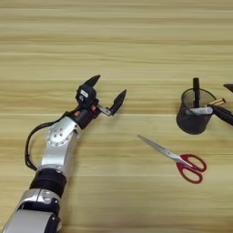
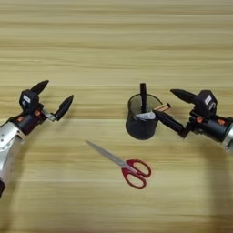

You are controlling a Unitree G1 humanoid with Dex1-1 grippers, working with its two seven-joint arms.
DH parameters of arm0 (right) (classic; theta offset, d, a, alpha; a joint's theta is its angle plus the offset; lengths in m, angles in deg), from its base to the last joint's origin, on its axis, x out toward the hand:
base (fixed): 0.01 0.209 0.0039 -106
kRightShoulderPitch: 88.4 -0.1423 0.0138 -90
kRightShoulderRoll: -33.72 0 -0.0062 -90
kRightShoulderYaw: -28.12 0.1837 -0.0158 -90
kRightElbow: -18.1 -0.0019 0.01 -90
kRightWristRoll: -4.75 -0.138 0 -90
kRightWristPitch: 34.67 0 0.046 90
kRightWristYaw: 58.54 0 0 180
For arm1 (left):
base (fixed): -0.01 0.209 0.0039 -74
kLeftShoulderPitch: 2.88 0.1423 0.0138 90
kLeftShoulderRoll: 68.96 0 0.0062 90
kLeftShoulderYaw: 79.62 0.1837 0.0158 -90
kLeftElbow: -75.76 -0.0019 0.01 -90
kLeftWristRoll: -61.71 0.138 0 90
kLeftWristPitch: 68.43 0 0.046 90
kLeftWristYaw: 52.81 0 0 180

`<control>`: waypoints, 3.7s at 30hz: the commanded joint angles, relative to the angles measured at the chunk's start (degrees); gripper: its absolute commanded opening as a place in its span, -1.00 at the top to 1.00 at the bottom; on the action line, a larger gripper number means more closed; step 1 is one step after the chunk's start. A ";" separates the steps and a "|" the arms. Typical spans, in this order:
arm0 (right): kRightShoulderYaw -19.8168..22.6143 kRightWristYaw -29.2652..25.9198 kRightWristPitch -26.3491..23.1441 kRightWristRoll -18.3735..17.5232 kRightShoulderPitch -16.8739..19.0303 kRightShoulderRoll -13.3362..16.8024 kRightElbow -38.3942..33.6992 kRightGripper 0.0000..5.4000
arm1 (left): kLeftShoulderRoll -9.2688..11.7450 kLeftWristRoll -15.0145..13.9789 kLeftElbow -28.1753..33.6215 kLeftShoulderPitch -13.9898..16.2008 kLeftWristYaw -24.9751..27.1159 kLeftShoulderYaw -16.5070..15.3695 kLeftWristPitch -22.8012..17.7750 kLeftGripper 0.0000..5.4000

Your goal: Move the objects on the table

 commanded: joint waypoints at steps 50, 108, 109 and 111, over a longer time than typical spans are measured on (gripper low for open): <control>2.11 1.02 -3.35 -5.57 -2.63 -2.41 -8.72 0.70 | -0.17 1.03 -0.95 -0.61 -0.15 0.11 0.42 -1.00; -20.86 -5.13 -10.30 -1.29 11.39 -6.91 -18.90 0.70 | -0.26 0.97 -0.37 -0.20 -0.37 0.03 0.60 -1.00; -21.02 -5.26 -9.97 -0.78 11.40 -6.76 -18.38 0.70 | -0.28 0.98 -0.36 -0.20 -0.38 0.05 0.59 -1.00; -21.11 -5.69 -9.41 -0.26 11.56 -6.46 -17.64 0.70 | -0.31 1.00 -0.35 -0.20 -0.40 0.07 0.59 -1.00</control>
